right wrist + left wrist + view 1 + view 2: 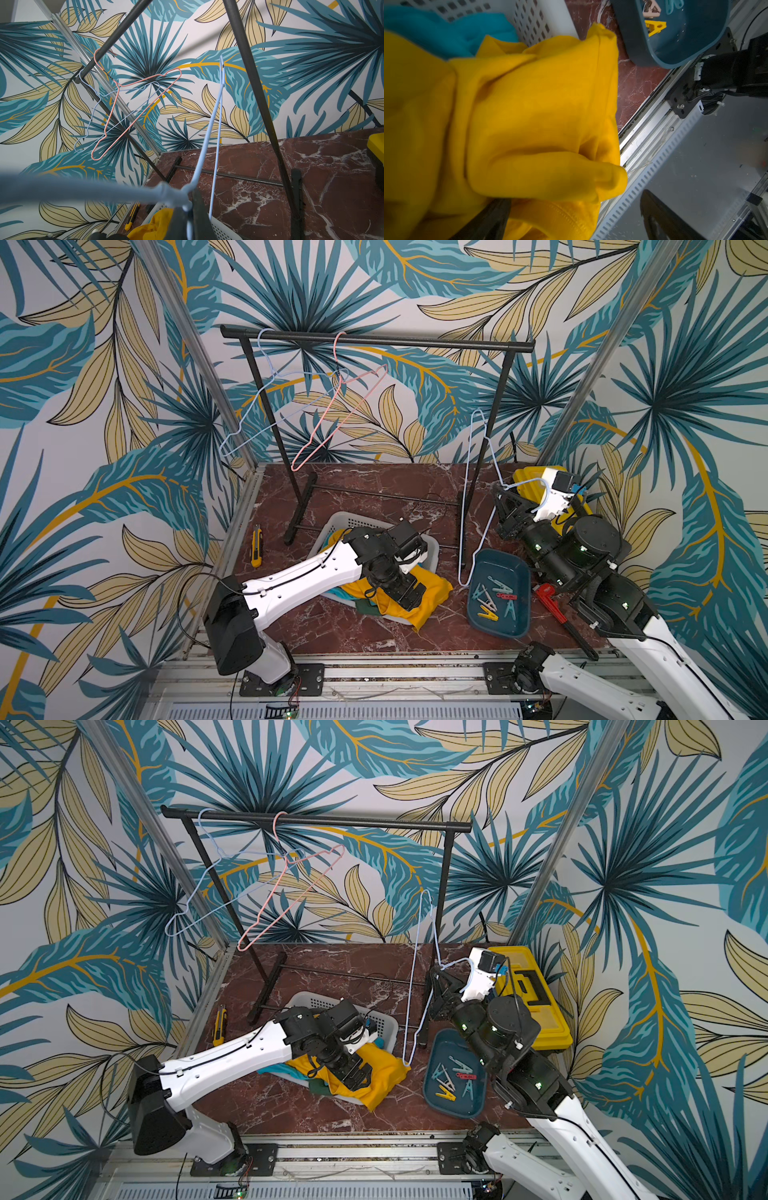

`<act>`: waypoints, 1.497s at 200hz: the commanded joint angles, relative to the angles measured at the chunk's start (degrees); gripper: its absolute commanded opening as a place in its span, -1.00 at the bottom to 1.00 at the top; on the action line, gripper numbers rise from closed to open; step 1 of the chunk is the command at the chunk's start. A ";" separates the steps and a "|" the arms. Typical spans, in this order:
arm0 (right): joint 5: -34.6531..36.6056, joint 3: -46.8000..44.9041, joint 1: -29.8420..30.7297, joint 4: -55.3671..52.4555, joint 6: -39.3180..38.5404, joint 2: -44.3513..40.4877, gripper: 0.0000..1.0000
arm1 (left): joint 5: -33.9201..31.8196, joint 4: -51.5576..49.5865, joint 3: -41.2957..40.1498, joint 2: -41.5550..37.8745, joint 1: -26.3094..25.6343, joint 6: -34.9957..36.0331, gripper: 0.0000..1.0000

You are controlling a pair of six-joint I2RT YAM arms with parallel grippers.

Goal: Remove the clothespins securing t-shirts to the hanger
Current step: Adjust the T-shirt in the basket.

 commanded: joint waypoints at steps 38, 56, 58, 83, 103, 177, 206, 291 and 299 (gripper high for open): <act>1.69 -1.07 -0.07 -0.73 -0.90 -1.52 -1.00 | -4.89 -2.45 3.33 6.64 -1.80 -0.02 0.99; 1.68 -0.92 -0.08 -1.01 -0.85 -1.62 -1.00 | -6.14 -2.72 5.12 9.89 -1.80 -1.22 0.96; 1.72 -0.92 -0.11 -1.08 -0.85 -1.62 -1.00 | -6.30 -2.78 5.37 10.24 -1.80 -1.29 0.95; 2.73 -1.15 -0.07 -1.17 -0.62 -2.06 -1.00 | -7.37 -4.08 7.39 13.01 -1.80 -2.11 0.56; 2.91 -1.27 -0.08 -1.15 -0.61 -2.28 -1.00 | -9.71 -4.58 7.33 12.64 -1.80 -2.26 -0.12; 2.55 -2.21 -0.10 -0.92 -0.14 -1.90 -1.00 | -14.00 -8.42 10.51 8.80 1.54 -3.16 -1.00; 2.97 -2.72 -0.11 -1.02 -0.14 -1.97 -1.00 | -13.50 -8.74 12.80 3.70 6.32 -5.19 -1.00; 2.19 -4.06 -0.07 -0.05 0.82 -1.73 -1.00 | -10.73 -9.12 4.18 -5.37 14.58 0.50 -0.92; 1.79 -4.08 -0.06 -0.28 1.12 -1.88 -1.00 | -8.90 -9.07 3.15 -4.68 14.58 0.58 -0.63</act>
